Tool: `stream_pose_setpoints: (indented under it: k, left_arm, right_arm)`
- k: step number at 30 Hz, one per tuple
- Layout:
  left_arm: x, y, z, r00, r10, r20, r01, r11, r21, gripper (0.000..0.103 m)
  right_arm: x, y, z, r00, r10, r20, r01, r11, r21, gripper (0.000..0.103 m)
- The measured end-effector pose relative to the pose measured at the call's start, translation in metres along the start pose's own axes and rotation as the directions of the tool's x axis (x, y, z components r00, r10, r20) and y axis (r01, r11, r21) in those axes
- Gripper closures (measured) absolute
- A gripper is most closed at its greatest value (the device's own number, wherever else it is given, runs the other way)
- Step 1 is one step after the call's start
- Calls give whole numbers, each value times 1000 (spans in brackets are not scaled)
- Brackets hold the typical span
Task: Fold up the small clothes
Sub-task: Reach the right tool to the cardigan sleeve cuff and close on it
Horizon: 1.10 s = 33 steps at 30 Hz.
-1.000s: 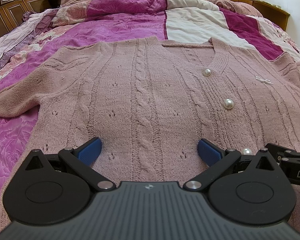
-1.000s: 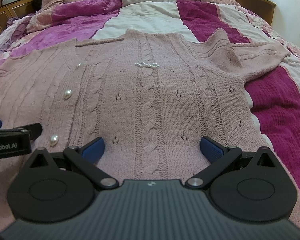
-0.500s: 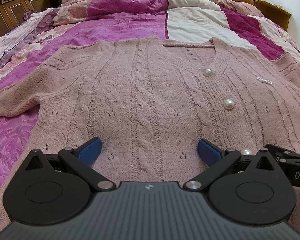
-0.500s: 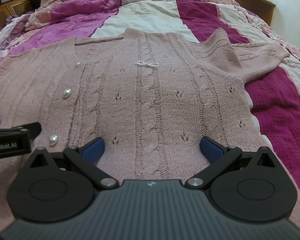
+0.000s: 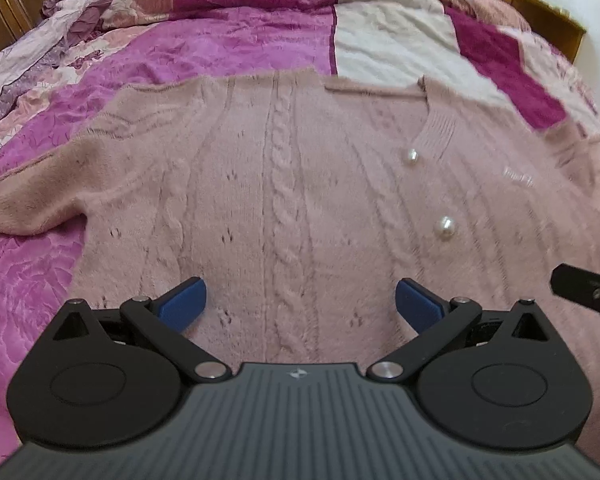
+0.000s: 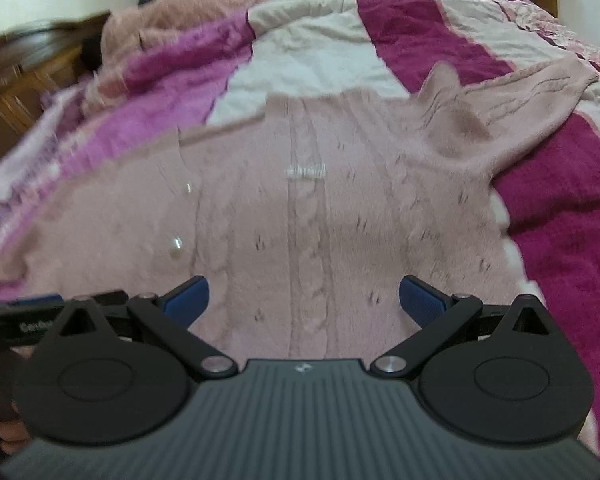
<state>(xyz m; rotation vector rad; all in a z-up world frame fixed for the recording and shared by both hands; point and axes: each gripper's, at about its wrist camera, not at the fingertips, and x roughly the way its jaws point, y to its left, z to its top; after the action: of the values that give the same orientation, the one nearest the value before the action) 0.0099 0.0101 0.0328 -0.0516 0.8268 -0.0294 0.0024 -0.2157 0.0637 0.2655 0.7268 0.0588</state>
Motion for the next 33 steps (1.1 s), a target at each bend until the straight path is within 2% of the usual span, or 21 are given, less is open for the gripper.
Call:
stream_pose_setpoints:
  k: [6, 9, 13, 18, 23, 27, 33]
  left_arm:
    - [-28, 4, 27, 999, 10, 51, -9, 999, -33, 0]
    - [-36, 3, 36, 998, 6, 60, -4, 999, -43, 0]
    - [-38, -4, 41, 999, -1, 49, 2, 999, -38, 0]
    - [-26, -14, 40, 1000, -2, 18, 3, 999, -49, 0]
    - [-18, -25, 38, 1000, -1, -3, 0, 999, -38, 0]
    - [-11, -31, 33, 1000, 14, -13, -15, 1000, -21, 0]
    - [3, -29, 31, 998, 42, -52, -43, 999, -16, 0]
  right_arm:
    - [-19, -30, 37, 997, 13, 76, -17, 998, 56, 0]
    - [-17, -52, 55, 994, -31, 106, 26, 998, 56, 0]
    - [-10, -92, 75, 989, -93, 113, 84, 993, 82, 0]
    - [3, -142, 95, 989, -108, 100, 93, 984, 152, 0]
    - [20, -186, 106, 976, -182, 119, 157, 968, 195, 0]
    - [34, -217, 115, 972, -186, 141, 151, 961, 231, 0]
    - [61, -245, 129, 978, -155, 140, 105, 944, 313, 3]
